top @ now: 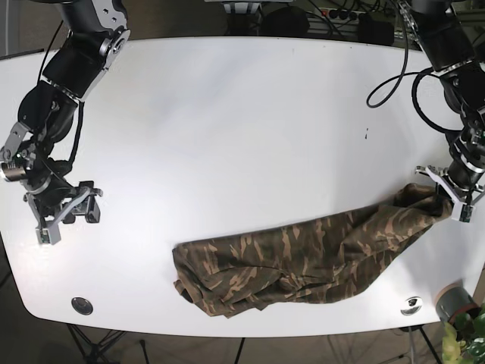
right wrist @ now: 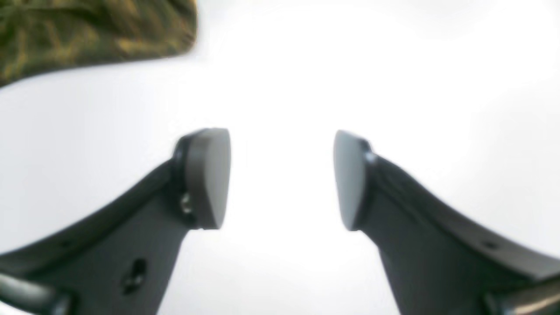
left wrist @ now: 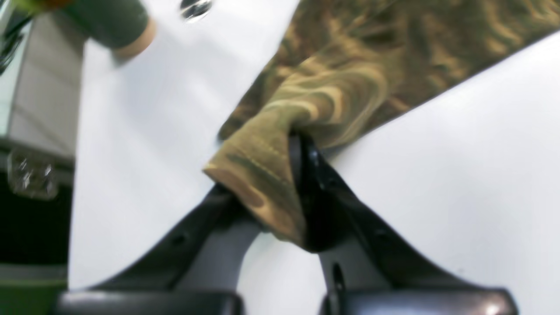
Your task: Fold the T-shirt properly
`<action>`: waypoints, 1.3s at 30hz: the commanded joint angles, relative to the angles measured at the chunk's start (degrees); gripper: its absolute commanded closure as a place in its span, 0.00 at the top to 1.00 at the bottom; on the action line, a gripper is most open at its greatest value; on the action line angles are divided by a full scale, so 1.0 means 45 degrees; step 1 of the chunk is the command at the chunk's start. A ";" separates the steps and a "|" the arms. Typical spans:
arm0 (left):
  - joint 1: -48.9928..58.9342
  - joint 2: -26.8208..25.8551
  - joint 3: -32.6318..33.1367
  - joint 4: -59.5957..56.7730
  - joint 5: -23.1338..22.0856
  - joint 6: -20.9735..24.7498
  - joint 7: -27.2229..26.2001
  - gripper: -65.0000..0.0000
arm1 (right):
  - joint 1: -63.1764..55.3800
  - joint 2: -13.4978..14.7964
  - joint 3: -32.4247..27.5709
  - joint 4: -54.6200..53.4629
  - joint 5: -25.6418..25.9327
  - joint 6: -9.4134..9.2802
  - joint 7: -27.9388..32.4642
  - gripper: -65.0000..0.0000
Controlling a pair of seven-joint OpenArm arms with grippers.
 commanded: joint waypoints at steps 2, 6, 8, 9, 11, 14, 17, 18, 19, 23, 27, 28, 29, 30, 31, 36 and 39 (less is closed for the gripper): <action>-0.0283 -0.0244 -0.0057 0.0269 -0.0220 0.0005 -0.0398 0.00 | 0.0616 0.0170 -0.0072 -0.0059 0.0223 0.0033 0.0279 0.56; -0.0186 -0.0244 -0.0057 0.0269 -0.0220 0.0005 -0.0379 0.00 | 0.0674 0.0072 -0.0111 -0.0098 -0.0031 0.0033 0.0279 0.56; 0.0029 -0.0225 0.0002 0.0250 -0.0220 0.0005 -0.0379 0.00 | 0.0733 0.0053 -0.0111 -0.0117 -0.0168 0.0033 0.0298 0.56; 0.0147 -0.0225 0.0021 0.0289 -0.0239 -0.0015 -0.0379 0.00 | 0.0792 0.0033 -0.0130 -0.0117 -0.0207 0.0033 0.0298 0.56; 0.0479 -0.0108 0.0041 0.0621 -0.0239 -0.0015 -0.0359 0.00 | 0.0811 0.0014 -0.0150 -0.0117 -0.0187 0.0033 0.0298 0.56; 0.1358 0.0283 -0.0076 0.1441 -0.0239 -0.0034 0.0051 0.00 | 0.0811 -0.0084 -0.0150 -0.0117 -0.0187 0.0033 0.0298 0.56; 0.2276 0.0322 -0.0252 0.2028 -0.0239 -0.0034 0.0325 0.00 | 0.0831 -0.0064 -0.0169 -0.0117 -0.0187 0.0033 0.0298 0.56; 0.2667 0.0342 -0.0448 0.2145 -0.0239 -0.0034 0.0325 0.00 | 0.0831 -0.0103 -0.0169 -0.0117 -0.0187 0.0033 0.0298 0.57; 0.2921 0.0361 -0.0565 0.2203 -0.0239 -0.0034 0.0325 0.00 | 0.0850 -0.0123 -0.0247 -0.0117 -0.0187 0.0033 0.0298 0.57; 0.4015 0.0693 -0.1268 0.2282 -0.0259 -0.0405 0.0305 0.00 | 0.0850 -0.0143 -0.1185 -0.0117 -0.0187 0.0033 0.0298 0.57; 0.4601 0.0869 -0.1502 0.2242 -0.0161 -0.0493 0.0344 0.00 | 0.0831 -0.0182 -0.1752 -0.0117 -0.0187 0.0033 0.0298 0.57; 0.4640 0.0889 -0.1502 0.2242 -0.0161 -0.0493 0.0344 0.00 | 0.0831 -0.0201 -0.1791 -0.0117 -0.0187 0.0033 0.0298 0.57; 0.4757 0.0889 -0.1502 0.2242 -0.0161 -0.0493 0.0364 0.06 | 0.0811 -0.0357 -0.1810 -0.0117 -0.0187 0.0033 0.0298 0.57; 0.4816 0.0869 -0.1502 0.2223 -0.0161 -0.0493 0.0364 0.14 | 0.0811 -0.0455 -0.1810 -0.0117 -0.0187 0.0033 0.0298 0.57; 0.4835 0.0869 -0.1502 0.2223 -0.0161 -0.0493 0.0364 0.20 | 0.0811 -0.0494 -0.1810 -0.0117 -0.0187 0.0033 0.0298 0.57; 0.4738 0.0869 -0.1444 0.2301 -0.0220 -0.0493 0.0735 0.62 | 0.0811 -0.0592 -0.1986 -0.0098 -0.0187 0.0033 0.0298 0.57; 0.4171 0.0928 -0.1053 0.2575 -0.0259 -0.0493 0.0852 0.63 | 0.0792 -0.0592 -0.2064 -0.0098 -0.0187 0.0033 0.0298 0.57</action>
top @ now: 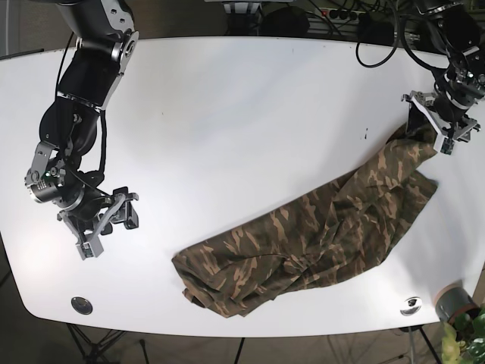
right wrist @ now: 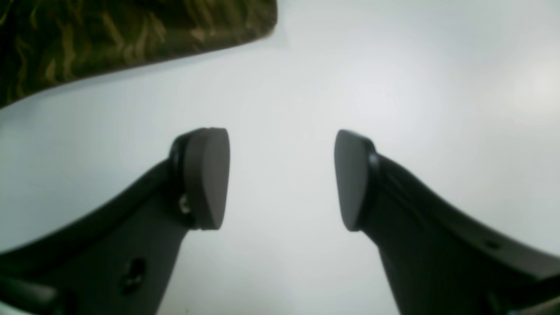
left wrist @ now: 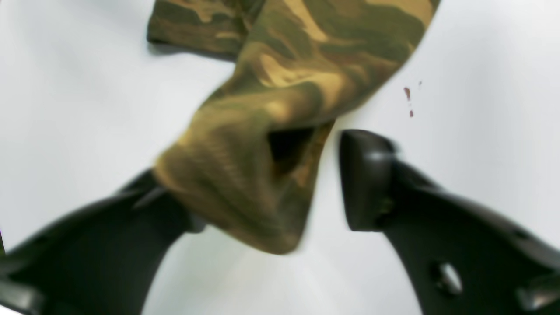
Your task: Fold the T-shirt properly
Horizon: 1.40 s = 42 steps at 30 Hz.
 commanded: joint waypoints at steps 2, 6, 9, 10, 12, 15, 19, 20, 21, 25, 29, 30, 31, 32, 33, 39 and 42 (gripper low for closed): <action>-0.0839 -0.0258 0.1108 0.0501 -0.0244 -0.0008 -0.0333 0.62 | 0.0354 0.0122 0.0063 0.0228 0.0191 0.0028 0.0284 0.57; -0.1523 -0.0277 0.2730 0.0559 -0.0244 -0.0008 -0.0333 0.62 | 0.0354 0.0122 -0.0015 0.0267 0.0191 0.0028 0.0284 0.57; -0.2343 -0.0218 0.3941 0.0520 -0.0244 -0.0008 -0.0333 0.62 | 0.0354 0.0122 0.0044 0.0208 0.0191 0.0028 0.0284 0.56; -0.2676 -0.0199 0.4332 0.0520 -0.0244 -0.0008 -0.0314 0.62 | 0.0354 0.0122 0.0044 0.0208 0.0191 0.0028 0.0284 0.56; -0.3223 -0.0199 0.5094 0.0520 -0.0244 -0.0008 0.0077 0.62 | 0.0354 0.0122 0.0024 0.0267 0.0191 0.0028 0.0284 0.56; -0.3965 0.0075 0.5543 0.0559 -0.0361 -0.0008 0.0780 0.62 | 0.0335 0.0122 0.0044 0.0228 0.0191 0.0028 0.0284 0.56; -0.5098 0.0797 0.5191 0.0403 -0.1455 -0.0008 0.1445 0.62 | 0.0335 0.0122 0.0044 0.0208 0.0191 0.0028 0.0284 0.56; -0.5352 0.0817 0.5113 0.0266 -0.1827 -0.0008 0.1542 0.62 | 0.0335 0.0122 0.0044 0.0228 0.0191 0.0028 0.0284 0.56; -0.5528 0.0817 0.5133 0.0169 -0.1983 -0.0008 0.1542 0.62 | 0.0335 0.0122 0.0044 0.0247 0.0191 0.0028 0.0284 0.56; -0.6466 0.1383 0.5133 -0.0847 -0.1553 -0.0008 0.1503 0.61 | 0.0335 0.0103 0.0044 0.0228 0.0211 0.0028 0.0284 0.56; -0.7638 0.2067 0.5133 -0.2508 -0.0244 0.0784 0.1484 0.62 | 0.0335 0.0103 0.0044 0.0228 0.0230 0.0028 0.0284 0.56; -0.8028 0.2204 0.5133 -0.3211 0.0186 0.0764 0.1464 0.62 | 0.0335 0.0122 0.0044 0.0228 0.0211 0.0028 0.0284 0.56; -0.8302 0.2302 0.5133 -0.3641 0.0400 0.0764 0.1425 0.61 | 0.0335 0.0122 0.0044 0.0228 0.0211 0.0028 0.0284 0.56; -0.8693 0.2458 0.5133 -0.4188 0.0654 0.0764 0.1230 0.61 | 0.0335 0.0122 0.0044 0.0228 0.0191 0.0028 0.0284 0.56; -0.9103 0.2614 0.5133 -0.4852 0.0928 0.0784 0.0800 0.61 | 0.0335 0.0122 0.0044 0.0228 0.0191 0.0028 0.0284 0.56; -1.0334 0.3415 0.5152 -0.7509 0.2608 0.1370 -0.1388 0.62 | 0.0335 0.0103 0.0024 0.0208 0.0191 0.0028 0.0284 0.56; -1.1037 0.3767 0.5152 -0.9072 0.3468 0.1897 -0.2228 0.63 | 0.0335 0.0103 0.0044 0.0208 0.0191 0.0028 0.0284 0.56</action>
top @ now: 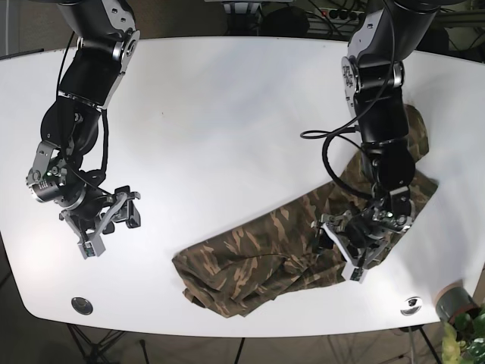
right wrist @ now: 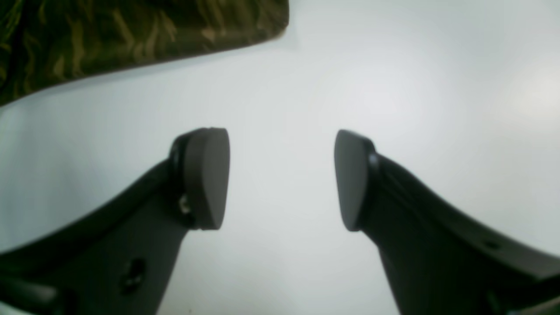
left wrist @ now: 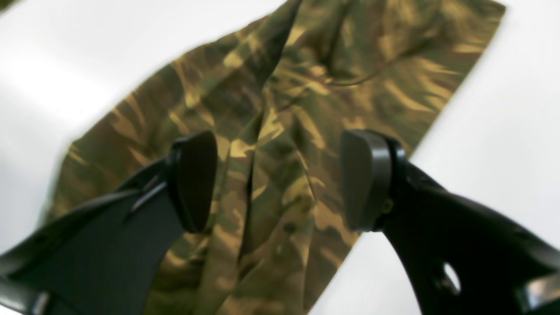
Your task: Fold the T-shirt properly
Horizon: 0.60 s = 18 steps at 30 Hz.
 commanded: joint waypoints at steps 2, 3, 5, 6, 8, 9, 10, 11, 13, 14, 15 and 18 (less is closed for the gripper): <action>-0.1092 0.0183 0.0028 -0.1773 0.0414 0.0334 -0.1465 0.65 | 0.0374 0.0161 0.0044 0.0228 0.0192 0.0028 0.0303 0.56; -0.1287 0.0202 0.0028 -0.2398 0.0610 0.0452 -0.1894 0.67 | 0.0374 0.0161 0.0044 0.0228 0.0192 0.0028 0.0303 0.56; -0.1678 0.0300 0.0126 -0.3551 0.0922 0.0842 -0.2695 0.68 | 0.0374 0.0161 0.0063 0.0228 0.0192 0.0028 0.0303 0.56; -0.1834 0.0339 0.0223 -0.4039 0.1020 0.1057 -0.3047 0.69 | 0.0374 0.0161 0.0063 0.0228 0.0172 0.0028 0.0303 0.56; -0.2166 0.0339 0.0575 -0.5329 0.1215 0.1624 -0.4082 0.69 | 0.0354 0.0161 0.0063 0.0228 0.0172 0.0028 0.0303 0.56; -0.2245 0.0339 0.0712 -0.5778 0.1235 0.1819 -0.4415 0.69 | 0.0354 0.0161 0.0063 0.0228 0.0192 0.0028 0.0303 0.56; -0.2362 0.0339 0.0927 -0.6423 0.1235 0.2112 -0.4903 0.69 | 0.0335 0.0161 0.0063 0.0228 0.0192 0.0028 0.0303 0.56; -0.2420 0.0339 0.1102 -0.6872 0.1235 0.2327 -0.5274 0.69 | 0.0256 0.0161 0.0063 0.0228 0.0192 0.0028 0.0303 0.56; -0.2557 0.0339 0.1474 -0.7868 0.1215 0.2776 -0.6075 0.69 | 0.0120 0.0161 0.0063 0.0286 0.0192 0.0028 0.0303 0.56; -0.2577 0.0339 0.1591 -0.8181 0.1196 0.2894 -0.6329 0.69 | 0.0081 0.0161 0.0063 0.0286 0.0211 0.0028 0.0303 0.56; -0.2616 0.0339 0.1767 -0.8513 0.1196 0.2952 -0.6583 0.69 | 0.0061 0.0161 0.0063 0.0286 0.0231 0.0028 0.0303 0.56; -0.2635 0.0359 0.2255 -0.9177 0.1196 0.2913 -0.6915 0.68 | 0.0022 0.0161 0.0083 0.0286 0.0192 0.0028 0.0303 0.56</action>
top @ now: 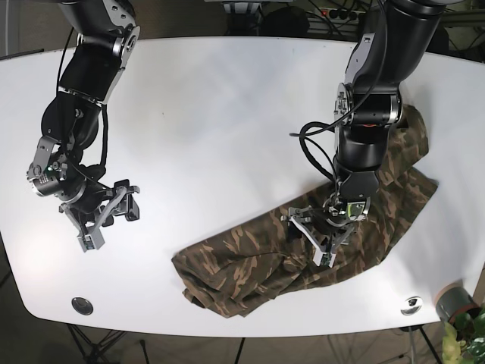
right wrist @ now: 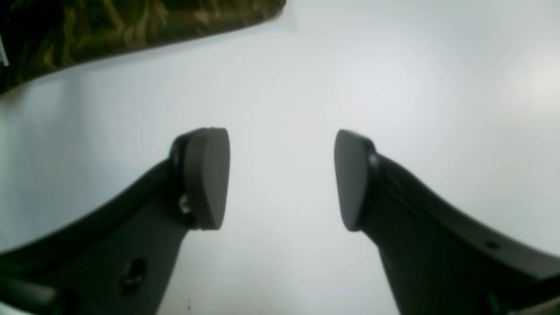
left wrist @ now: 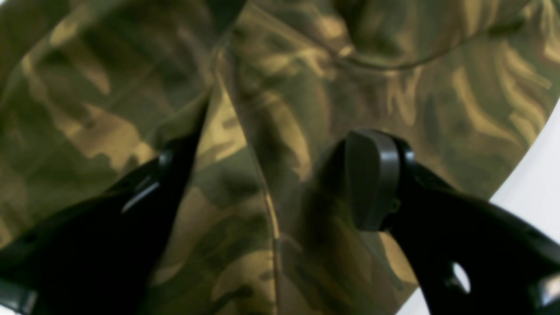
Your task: Fold the T-shirt properly
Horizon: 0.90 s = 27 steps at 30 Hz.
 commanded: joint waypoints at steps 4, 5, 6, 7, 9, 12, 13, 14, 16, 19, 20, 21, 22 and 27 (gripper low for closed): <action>-0.0420 -0.0005 0.0660 -0.0217 -0.0062 -0.0084 0.0065 0.67 | 0.0357 0.0132 0.0034 0.0257 0.0226 0.0033 0.0308 0.56; -0.0400 -0.0005 0.0757 -0.0256 -0.0082 -0.0084 0.0065 0.66 | 0.0357 0.0132 0.0073 0.0257 0.0226 0.0033 0.0308 0.56; -0.0303 -0.0005 0.0874 -0.0275 -0.0082 -0.0084 0.0045 0.61 | 0.0357 0.0132 0.0229 0.0257 0.0226 0.0033 0.0308 0.56; -0.0166 -0.0005 0.1011 -0.0178 -0.0082 -0.0084 0.0026 0.53 | 0.0357 0.0132 0.0366 0.0257 0.0245 0.0033 0.0308 0.56; -0.0010 -0.0005 0.1363 -0.0080 -0.0062 -0.0084 -0.0092 0.35 | 0.0357 0.0132 0.0522 0.0238 0.0245 0.0033 0.0308 0.56; 0.0342 -0.0044 0.2164 0.0330 -0.0023 -0.0103 -0.0326 0.10 | 0.0357 0.0132 0.0601 0.0218 0.0245 0.0033 0.0308 0.56; 0.0459 -0.0044 0.2398 0.0467 -0.0023 -0.0201 -0.0326 0.07 | 0.0357 0.0132 0.0620 0.0218 0.0245 0.0033 0.0308 0.56; 0.0655 -0.0084 0.2789 0.0741 -0.0043 -0.0416 -0.0287 0.06 | 0.0357 0.0132 0.0620 0.0218 0.0245 0.0033 0.0308 0.56; 0.1065 -0.0123 0.3414 0.1522 -0.0043 -0.1041 -0.0267 0.05 | 0.0357 0.0132 0.0601 0.0218 0.0206 0.0033 0.0308 0.56; 0.2198 -0.0142 0.3707 0.3105 -0.0023 -0.1432 0.0240 0.05 | 0.0299 0.0151 0.0562 0.0277 0.0206 0.0033 0.0308 0.56; 0.2569 -0.0162 0.3707 0.3769 -0.0023 -0.1432 0.0494 0.05 | 0.0201 0.0171 0.0562 0.0277 0.0187 0.0033 0.0308 0.56; 0.2784 -0.0240 0.3707 0.4238 -0.0023 -0.1451 0.0690 0.05 | 0.0103 0.0210 0.0562 0.0277 0.0187 0.0033 0.0308 0.56; 0.3233 -0.0455 0.3727 0.5039 -0.0023 -0.1451 0.1041 0.05 | 0.0006 0.0229 0.0562 0.0277 0.0187 0.0033 0.0308 0.56; 0.5128 -0.0748 0.4313 0.8360 -0.0003 -0.1451 0.1901 0.05 | -0.0424 0.0249 0.0542 0.0550 0.0187 0.0052 0.0308 0.56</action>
